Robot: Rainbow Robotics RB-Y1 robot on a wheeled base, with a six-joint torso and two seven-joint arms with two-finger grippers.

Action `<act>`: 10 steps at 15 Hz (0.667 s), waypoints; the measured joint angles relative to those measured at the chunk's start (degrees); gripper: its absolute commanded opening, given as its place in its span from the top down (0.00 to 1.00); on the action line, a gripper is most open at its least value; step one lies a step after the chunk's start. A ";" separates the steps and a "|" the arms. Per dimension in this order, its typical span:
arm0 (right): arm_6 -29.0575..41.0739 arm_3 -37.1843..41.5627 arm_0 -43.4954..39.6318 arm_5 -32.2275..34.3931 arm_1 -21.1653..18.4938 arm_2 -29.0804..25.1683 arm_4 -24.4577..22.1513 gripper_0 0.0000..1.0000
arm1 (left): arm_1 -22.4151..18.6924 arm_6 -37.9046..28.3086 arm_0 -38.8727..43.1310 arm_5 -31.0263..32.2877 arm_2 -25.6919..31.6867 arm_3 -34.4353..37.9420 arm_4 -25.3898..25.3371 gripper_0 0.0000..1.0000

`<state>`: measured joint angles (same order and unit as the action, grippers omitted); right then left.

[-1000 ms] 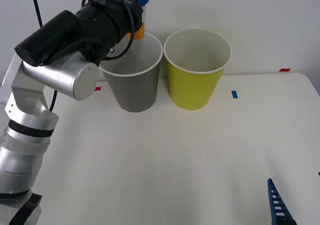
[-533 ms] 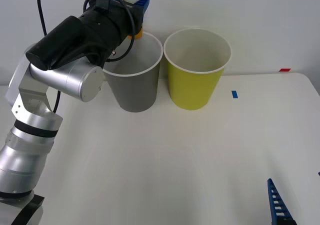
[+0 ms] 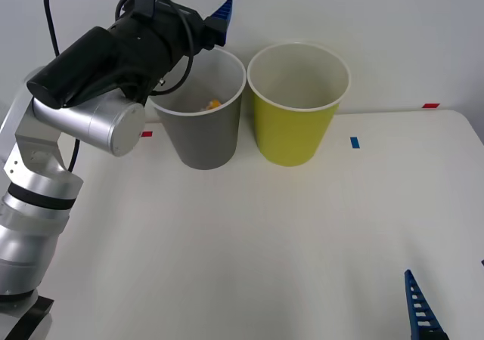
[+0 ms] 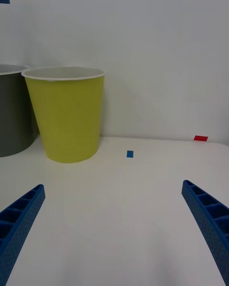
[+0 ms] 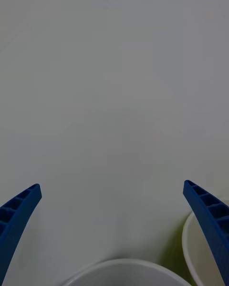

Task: Put cans in the gray bin and PET bottles in the light green bin.

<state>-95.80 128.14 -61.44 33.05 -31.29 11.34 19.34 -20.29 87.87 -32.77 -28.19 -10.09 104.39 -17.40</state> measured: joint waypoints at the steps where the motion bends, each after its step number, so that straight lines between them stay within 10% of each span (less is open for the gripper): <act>1: 0.00 0.00 0.00 0.00 0.00 0.00 0.00 0.00 | -0.64 -0.18 1.74 -0.02 0.36 1.59 -0.35 0.00; 10: 0.00 0.00 0.00 0.00 0.00 0.00 0.00 0.00 | -7.16 -0.94 22.77 -0.63 6.42 19.51 -1.52 0.00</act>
<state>-95.80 128.14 -61.44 33.05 -31.29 11.34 19.34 -27.46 86.93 -10.00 -28.82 -3.67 123.90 -18.92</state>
